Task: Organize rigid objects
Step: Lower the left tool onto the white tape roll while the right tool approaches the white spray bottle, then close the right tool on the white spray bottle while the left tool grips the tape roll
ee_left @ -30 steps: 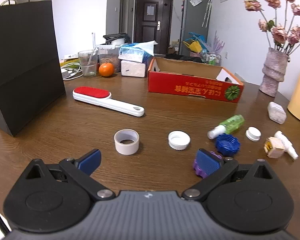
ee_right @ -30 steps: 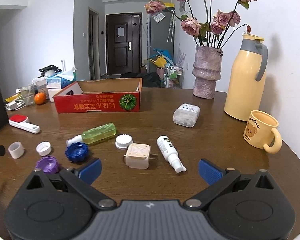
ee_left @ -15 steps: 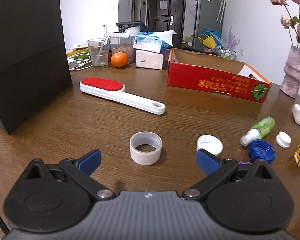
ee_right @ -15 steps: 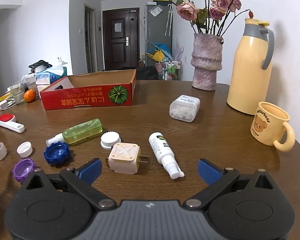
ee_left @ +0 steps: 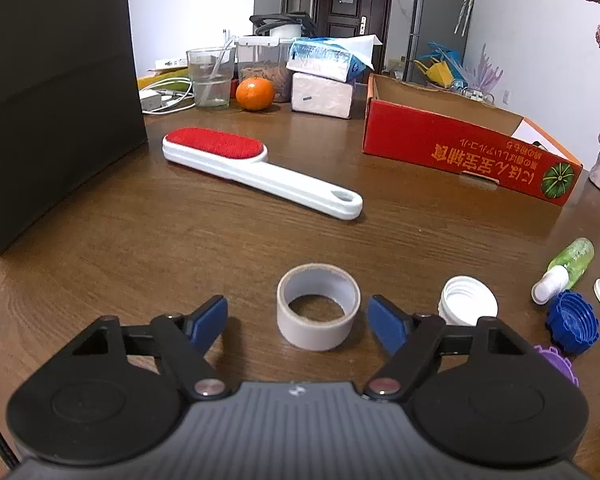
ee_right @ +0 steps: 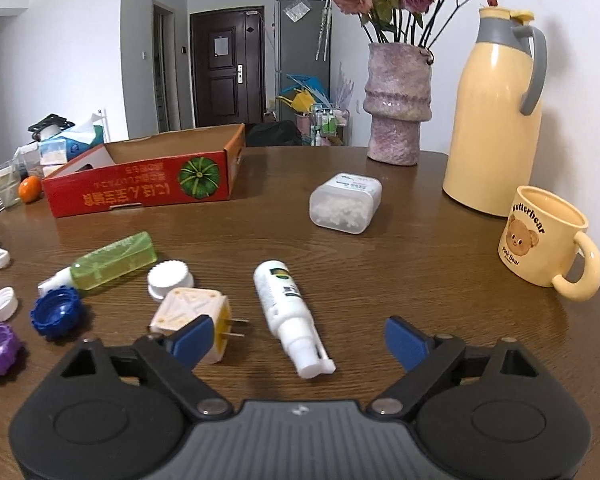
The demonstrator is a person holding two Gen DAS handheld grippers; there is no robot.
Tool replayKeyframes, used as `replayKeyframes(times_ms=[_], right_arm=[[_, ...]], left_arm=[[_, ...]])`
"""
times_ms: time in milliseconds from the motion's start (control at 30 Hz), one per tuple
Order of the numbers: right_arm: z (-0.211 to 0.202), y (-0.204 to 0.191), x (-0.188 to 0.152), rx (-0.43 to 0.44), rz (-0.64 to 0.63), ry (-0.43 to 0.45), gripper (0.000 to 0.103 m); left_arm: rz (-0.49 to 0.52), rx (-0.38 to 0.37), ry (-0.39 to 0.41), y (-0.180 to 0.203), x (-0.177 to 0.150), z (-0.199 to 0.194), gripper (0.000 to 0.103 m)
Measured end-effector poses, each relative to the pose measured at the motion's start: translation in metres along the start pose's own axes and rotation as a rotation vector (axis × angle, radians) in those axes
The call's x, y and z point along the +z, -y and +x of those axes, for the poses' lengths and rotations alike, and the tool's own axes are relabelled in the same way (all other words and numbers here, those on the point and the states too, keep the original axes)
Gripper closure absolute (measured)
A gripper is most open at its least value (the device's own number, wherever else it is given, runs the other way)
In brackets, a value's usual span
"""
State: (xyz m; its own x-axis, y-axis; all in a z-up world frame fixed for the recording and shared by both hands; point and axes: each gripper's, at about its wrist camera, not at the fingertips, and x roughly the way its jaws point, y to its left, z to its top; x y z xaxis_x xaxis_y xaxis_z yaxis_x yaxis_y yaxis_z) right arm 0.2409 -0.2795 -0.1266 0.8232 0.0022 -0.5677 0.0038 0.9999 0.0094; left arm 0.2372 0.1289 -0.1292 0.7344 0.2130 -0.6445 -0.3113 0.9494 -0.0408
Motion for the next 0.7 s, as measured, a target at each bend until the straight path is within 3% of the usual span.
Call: replayKeyframes(times_ms=[167,300,467,700], right_arm=[[0.013,0.004,0.003,-0.007,-0.006,-0.012,0.017],[0.023,0.007,0.007,-0.017,-0.005,-0.012,0.018],[0.035,0.01,0.011,-0.01,0.006,-0.023,0.02],[0.05,0.012,0.013,0.011,0.026,-0.054,0.035]], left_arm=[[0.009,-0.015,-0.001,0.002,0.0,0.004,0.037],[0.005,-0.031,-0.008,0.001,0.001,0.007,0.057],[0.013,-0.042,-0.001,0.002,0.001,0.007,0.058],[0.029,-0.042,0.009,0.005,-0.001,0.005,0.059]])
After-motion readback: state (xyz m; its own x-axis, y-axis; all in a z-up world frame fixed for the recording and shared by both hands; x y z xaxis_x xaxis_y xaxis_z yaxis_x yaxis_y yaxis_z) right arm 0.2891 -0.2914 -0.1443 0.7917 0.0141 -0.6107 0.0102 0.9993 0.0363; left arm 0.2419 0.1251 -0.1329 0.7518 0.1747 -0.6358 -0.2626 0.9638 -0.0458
